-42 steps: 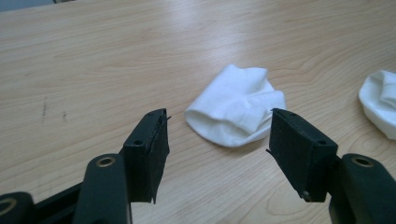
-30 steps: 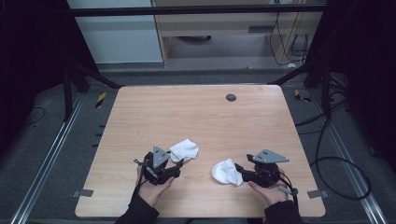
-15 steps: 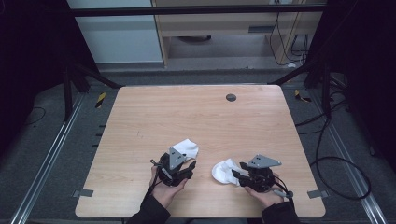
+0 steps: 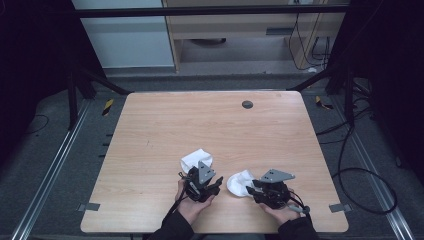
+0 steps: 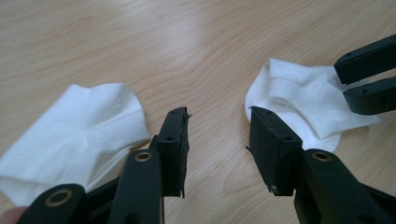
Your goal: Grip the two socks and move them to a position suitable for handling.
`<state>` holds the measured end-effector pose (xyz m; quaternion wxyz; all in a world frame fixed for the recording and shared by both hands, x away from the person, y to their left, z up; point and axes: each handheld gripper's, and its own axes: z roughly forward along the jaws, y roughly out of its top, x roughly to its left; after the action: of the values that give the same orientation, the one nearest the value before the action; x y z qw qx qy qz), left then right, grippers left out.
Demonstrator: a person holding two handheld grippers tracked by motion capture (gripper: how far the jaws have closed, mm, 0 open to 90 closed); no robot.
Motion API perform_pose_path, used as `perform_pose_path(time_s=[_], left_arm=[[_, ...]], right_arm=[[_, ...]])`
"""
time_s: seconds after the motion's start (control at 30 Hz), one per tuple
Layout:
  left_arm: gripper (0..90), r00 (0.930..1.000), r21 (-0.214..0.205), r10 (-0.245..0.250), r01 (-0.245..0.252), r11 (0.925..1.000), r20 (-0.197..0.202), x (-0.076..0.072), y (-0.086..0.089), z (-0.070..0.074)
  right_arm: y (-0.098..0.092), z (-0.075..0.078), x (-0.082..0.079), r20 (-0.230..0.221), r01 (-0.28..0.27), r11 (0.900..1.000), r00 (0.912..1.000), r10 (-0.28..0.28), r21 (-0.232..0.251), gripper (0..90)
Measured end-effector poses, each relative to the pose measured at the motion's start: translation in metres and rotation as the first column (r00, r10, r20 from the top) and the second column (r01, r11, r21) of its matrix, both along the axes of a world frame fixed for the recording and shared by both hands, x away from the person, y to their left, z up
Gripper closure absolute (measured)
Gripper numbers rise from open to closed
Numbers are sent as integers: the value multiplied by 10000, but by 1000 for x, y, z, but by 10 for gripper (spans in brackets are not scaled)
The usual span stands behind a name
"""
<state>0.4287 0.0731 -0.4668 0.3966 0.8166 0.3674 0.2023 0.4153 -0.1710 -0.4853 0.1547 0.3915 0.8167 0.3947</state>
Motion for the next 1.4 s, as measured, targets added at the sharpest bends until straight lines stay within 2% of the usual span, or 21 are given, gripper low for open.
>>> perform_pose_path(time_s=[0.33, 0.63, 0.83, 0.97, 1.03, 1.07, 1.23, 1.4], left_arm=[[576, 9991, 53, -120, 122, 9999, -410, 5, -18, -14], [582, 9969, 99, -241, 249, 9996, -754, 8, -28, -25], [665, 9944, 266, -329, 357, 9990, -1001, 9, -31, -29], [756, 9913, 194, -412, 439, 9988, -1251, 10, -31, -31], [800, 9911, 216, -449, 480, 9986, -1254, 10, -32, -32], [842, 9910, 226, -460, 492, 9985, -1258, 10, -32, -32], [879, 9908, 245, -503, 537, 9983, -1254, 8, -33, -31], [884, 9908, 257, -534, 570, 9980, -1246, 7, -32, -30]], right_arm=[[4, -6, 2, -234, -148, 9994, 9996, 141, -305, 639], [3, -8, 4, -490, -147, 9992, 9987, 128, -369, 690], [3, -10, 5, -551, -107, 9990, 9984, 84, -424, 744], [3, -10, 5, -620, -102, 9991, 9980, 76, -419, 799], [3, -10, 5, -628, -113, 9989, 9980, 85, -447, 832], [3, -9, 5, -629, -154, 9991, 9979, 129, -399, 855], [2, -5, 4, -501, -130, 9998, 9987, 121, -179, 866], [-9, 5, 4, 113, 329, 9978, 9994, -336, 570, 867]])
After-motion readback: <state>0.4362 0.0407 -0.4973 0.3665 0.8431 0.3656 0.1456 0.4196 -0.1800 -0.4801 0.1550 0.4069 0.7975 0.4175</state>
